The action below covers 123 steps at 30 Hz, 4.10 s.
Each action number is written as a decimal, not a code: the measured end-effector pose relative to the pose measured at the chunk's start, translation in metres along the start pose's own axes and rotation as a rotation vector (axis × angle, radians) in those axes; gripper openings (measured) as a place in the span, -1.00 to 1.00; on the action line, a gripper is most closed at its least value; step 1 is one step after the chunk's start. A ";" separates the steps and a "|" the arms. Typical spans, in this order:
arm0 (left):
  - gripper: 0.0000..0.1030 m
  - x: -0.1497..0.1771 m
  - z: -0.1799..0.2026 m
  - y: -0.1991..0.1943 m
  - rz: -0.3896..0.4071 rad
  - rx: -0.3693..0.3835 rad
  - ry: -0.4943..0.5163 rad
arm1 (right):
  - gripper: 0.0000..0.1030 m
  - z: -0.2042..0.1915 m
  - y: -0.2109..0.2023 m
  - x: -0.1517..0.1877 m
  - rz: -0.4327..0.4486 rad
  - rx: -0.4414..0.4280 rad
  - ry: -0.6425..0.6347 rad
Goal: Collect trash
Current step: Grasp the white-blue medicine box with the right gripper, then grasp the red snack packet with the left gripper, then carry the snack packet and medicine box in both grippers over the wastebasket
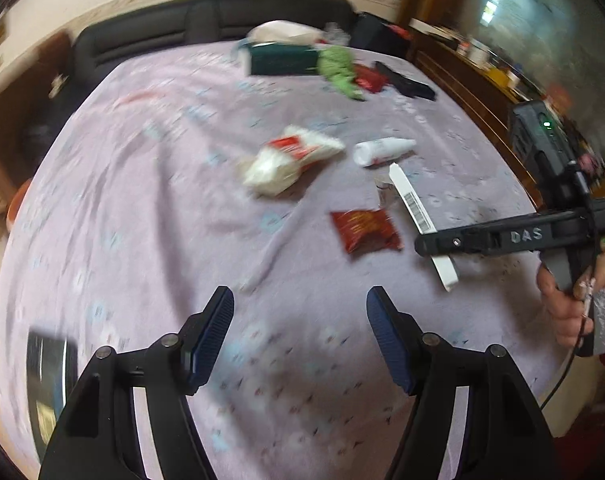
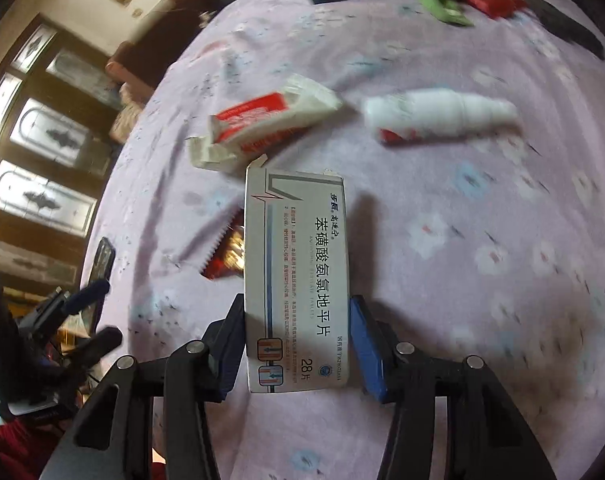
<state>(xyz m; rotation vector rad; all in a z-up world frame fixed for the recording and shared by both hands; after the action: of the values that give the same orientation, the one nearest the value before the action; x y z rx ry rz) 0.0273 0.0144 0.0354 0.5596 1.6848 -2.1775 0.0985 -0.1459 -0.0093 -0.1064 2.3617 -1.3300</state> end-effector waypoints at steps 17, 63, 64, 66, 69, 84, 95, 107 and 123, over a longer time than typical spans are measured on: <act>0.44 -0.046 0.072 0.099 -0.143 0.115 0.500 | 0.04 0.029 -0.109 0.109 0.198 0.087 0.298; -0.36 0.013 0.151 0.009 0.091 0.025 0.135 | 0.04 0.025 -0.151 0.140 0.267 0.336 0.276; -0.36 0.013 0.154 0.008 0.099 0.012 0.134 | 0.04 0.026 -0.155 0.140 0.274 0.336 0.268; -0.36 0.013 0.162 0.007 0.097 0.005 0.125 | 0.04 0.028 -0.161 0.141 0.281 0.332 0.247; -0.36 0.014 0.173 0.004 0.105 -0.012 0.127 | 0.04 0.034 -0.167 0.142 0.277 0.325 0.225; -0.36 0.022 0.218 -0.007 0.133 -0.073 0.177 | 0.04 0.060 -0.197 0.156 0.326 0.284 0.201; -0.36 0.032 0.234 -0.007 0.127 -0.080 0.201 | 0.04 0.067 -0.204 0.168 0.334 0.274 0.210; -0.36 0.039 0.252 -0.004 0.118 -0.050 0.228 | 0.04 0.075 -0.214 0.185 0.343 0.297 0.244; -0.36 0.040 0.284 0.006 0.103 0.014 0.285 | 0.04 0.094 -0.234 0.212 0.361 0.348 0.321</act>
<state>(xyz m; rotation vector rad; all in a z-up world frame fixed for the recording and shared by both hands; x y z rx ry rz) -0.0343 -0.2633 0.0743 0.9782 1.7352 -2.1167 -0.0893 -0.4041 0.0743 0.6474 2.2040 -1.6337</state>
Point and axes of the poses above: each gripper's, at about its wrist camera, not at the fingertips, and y roughly the way its jaws point, z to its right, x to its underside, the point moved 5 cm from there along y, roughly the way its jaws point, and after that the axes turned 11 degrees about -y, right-handed, at the moved point
